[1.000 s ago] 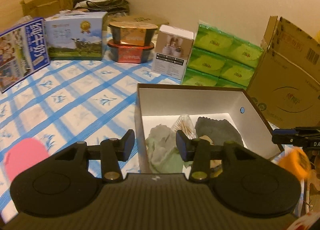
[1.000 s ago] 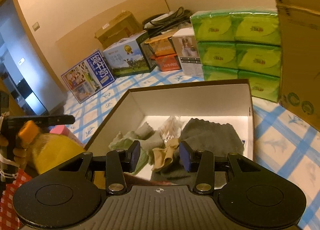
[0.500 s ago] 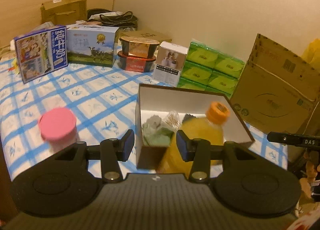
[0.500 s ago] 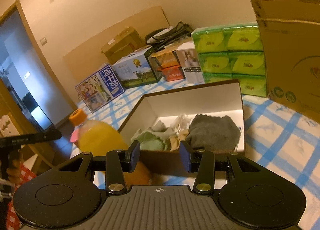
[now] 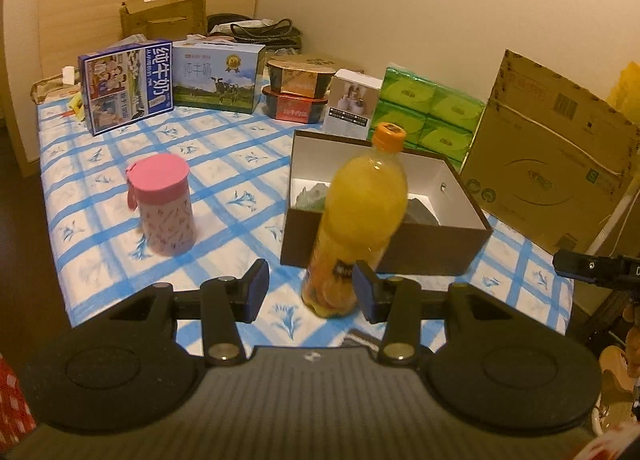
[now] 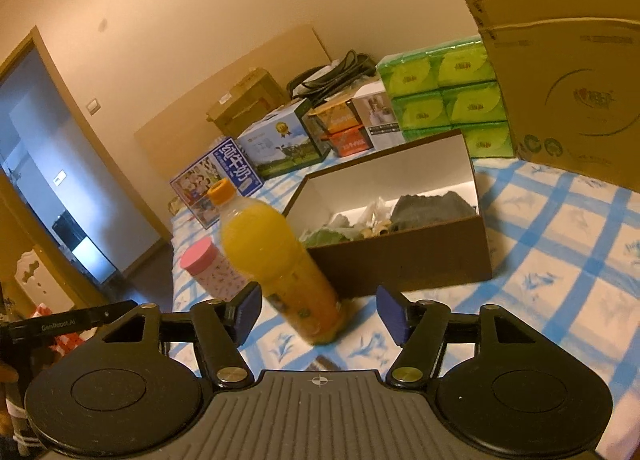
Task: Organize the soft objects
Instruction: 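Move both open tools back over the striped sock and black pad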
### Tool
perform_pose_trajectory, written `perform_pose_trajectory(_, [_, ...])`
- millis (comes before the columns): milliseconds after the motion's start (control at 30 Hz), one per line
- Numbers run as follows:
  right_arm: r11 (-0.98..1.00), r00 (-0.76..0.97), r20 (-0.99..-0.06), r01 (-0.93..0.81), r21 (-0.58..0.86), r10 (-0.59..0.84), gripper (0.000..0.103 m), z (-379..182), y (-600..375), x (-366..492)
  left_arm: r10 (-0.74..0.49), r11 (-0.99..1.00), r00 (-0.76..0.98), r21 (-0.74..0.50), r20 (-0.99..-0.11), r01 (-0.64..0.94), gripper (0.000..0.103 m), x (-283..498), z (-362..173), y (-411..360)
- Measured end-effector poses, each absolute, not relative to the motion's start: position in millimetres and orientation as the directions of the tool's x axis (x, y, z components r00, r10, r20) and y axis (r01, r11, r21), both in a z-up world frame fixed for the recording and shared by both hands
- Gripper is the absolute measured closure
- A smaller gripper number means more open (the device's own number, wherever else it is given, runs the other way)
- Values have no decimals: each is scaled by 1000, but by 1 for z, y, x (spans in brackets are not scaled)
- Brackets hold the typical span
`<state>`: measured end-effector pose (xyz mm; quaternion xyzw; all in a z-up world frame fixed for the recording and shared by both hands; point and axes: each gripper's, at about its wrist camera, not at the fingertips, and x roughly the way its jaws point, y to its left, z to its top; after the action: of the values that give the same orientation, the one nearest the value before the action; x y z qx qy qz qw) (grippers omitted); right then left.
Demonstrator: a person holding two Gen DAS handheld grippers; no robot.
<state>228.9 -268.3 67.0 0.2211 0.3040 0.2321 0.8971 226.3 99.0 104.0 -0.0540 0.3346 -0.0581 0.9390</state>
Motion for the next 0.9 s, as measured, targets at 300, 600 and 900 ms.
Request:
perform_pose_trajectory(300, [790, 718, -442, -245, 563, 537, 29, 73, -263, 172, -122, 988, 770, -151, -626, 33, 60, 165, 110, 83])
perform_pose_trajectory(600, [779, 700, -462, -217, 589, 545, 24, 69, -255, 123, -89, 990, 789, -140, -608, 4, 60, 105, 113, 69])
perform_pose_trajectory(900, [806, 689, -486, -250, 536, 537, 24, 65, -242, 79, -101, 992, 799, -126, -593, 32, 59, 58, 113, 57])
